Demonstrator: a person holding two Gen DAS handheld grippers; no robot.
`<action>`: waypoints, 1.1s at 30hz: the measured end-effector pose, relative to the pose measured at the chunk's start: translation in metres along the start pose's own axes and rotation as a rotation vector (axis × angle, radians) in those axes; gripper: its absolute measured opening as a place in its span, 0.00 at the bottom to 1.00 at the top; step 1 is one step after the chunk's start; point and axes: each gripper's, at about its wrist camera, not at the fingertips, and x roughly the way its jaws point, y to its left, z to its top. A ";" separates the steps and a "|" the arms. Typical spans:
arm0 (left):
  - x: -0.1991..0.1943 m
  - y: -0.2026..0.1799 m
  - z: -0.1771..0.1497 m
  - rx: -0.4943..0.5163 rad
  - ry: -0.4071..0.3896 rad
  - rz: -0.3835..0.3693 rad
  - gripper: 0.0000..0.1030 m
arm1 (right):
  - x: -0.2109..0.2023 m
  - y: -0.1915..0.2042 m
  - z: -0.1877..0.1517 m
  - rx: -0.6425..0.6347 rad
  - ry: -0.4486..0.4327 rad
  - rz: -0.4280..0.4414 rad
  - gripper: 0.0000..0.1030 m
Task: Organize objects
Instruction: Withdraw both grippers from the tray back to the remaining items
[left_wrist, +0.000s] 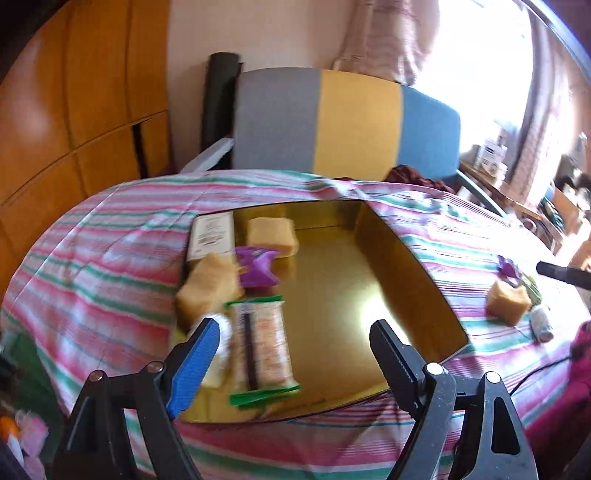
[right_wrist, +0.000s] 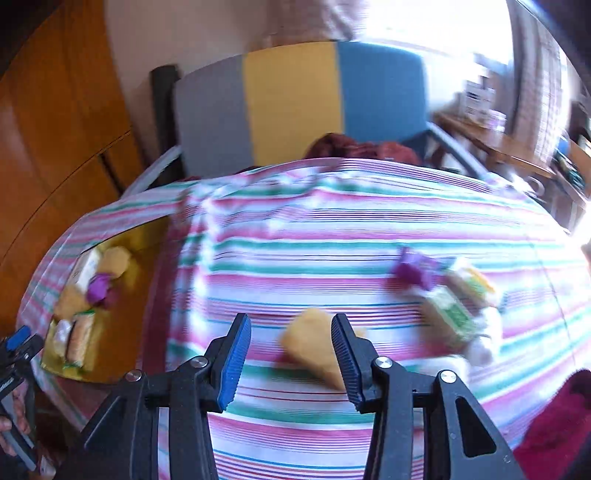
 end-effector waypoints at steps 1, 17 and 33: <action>0.001 -0.006 0.003 0.014 -0.001 -0.012 0.82 | -0.004 -0.015 0.001 0.037 -0.015 -0.029 0.45; 0.040 -0.162 0.033 0.254 0.082 -0.303 0.82 | -0.024 -0.141 -0.028 0.573 -0.152 -0.061 0.56; 0.112 -0.292 0.025 0.437 0.227 -0.432 0.93 | -0.019 -0.143 -0.029 0.574 -0.133 -0.025 0.58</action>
